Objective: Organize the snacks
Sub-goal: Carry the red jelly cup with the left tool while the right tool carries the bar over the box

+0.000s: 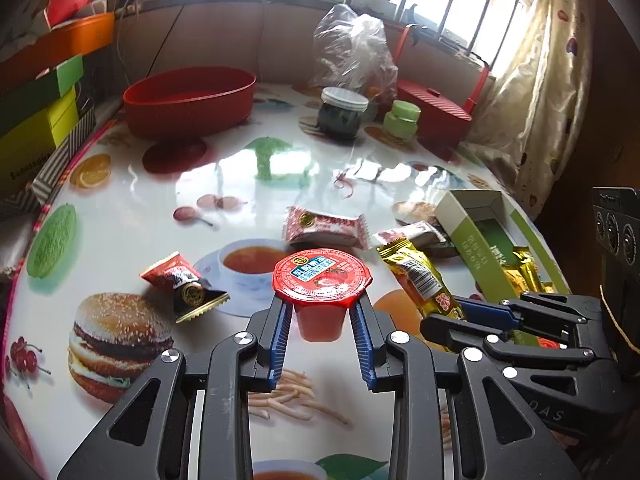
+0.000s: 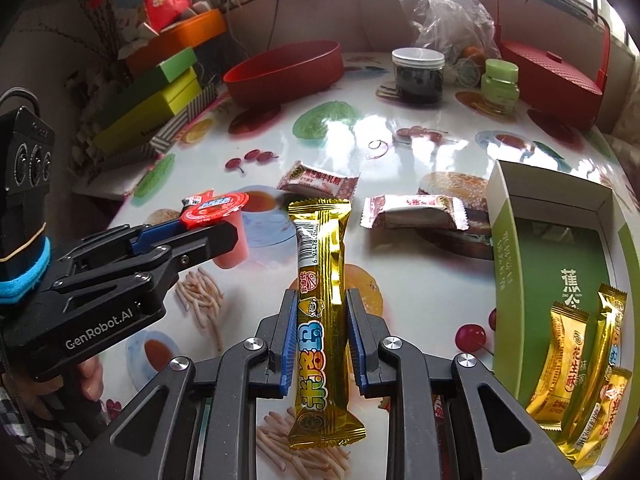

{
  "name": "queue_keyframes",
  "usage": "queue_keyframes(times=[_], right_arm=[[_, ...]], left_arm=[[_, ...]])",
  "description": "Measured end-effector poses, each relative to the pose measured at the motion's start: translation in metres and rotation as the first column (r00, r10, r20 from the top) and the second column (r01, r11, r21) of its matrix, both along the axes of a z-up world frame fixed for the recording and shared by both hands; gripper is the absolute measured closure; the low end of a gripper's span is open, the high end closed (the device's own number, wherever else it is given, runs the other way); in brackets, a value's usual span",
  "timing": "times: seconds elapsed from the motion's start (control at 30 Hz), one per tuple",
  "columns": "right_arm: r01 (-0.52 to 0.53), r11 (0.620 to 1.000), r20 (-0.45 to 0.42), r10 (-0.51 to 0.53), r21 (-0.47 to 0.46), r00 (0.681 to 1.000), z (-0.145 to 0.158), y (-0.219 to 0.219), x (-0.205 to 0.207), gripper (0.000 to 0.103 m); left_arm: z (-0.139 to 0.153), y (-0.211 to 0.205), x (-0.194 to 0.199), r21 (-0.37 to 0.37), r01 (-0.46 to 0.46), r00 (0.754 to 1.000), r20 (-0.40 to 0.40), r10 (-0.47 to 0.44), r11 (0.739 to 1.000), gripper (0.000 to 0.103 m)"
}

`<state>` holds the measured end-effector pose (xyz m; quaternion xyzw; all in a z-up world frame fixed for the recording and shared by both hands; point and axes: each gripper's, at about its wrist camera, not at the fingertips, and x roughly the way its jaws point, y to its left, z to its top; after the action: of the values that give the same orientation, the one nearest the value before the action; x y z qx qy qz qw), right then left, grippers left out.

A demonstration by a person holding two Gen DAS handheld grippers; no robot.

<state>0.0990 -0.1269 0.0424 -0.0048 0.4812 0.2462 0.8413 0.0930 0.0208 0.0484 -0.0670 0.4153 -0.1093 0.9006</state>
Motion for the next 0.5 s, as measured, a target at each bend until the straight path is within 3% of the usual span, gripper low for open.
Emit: queue_keyframes(times=[0.5], right_arm=[[0.064,0.998,0.036,-0.065,0.028,0.997,0.017,-0.023,-0.004,0.081]], left_arm=[[0.021,-0.019,-0.004,0.001,0.050,0.998,0.050,-0.050,0.999,0.072]])
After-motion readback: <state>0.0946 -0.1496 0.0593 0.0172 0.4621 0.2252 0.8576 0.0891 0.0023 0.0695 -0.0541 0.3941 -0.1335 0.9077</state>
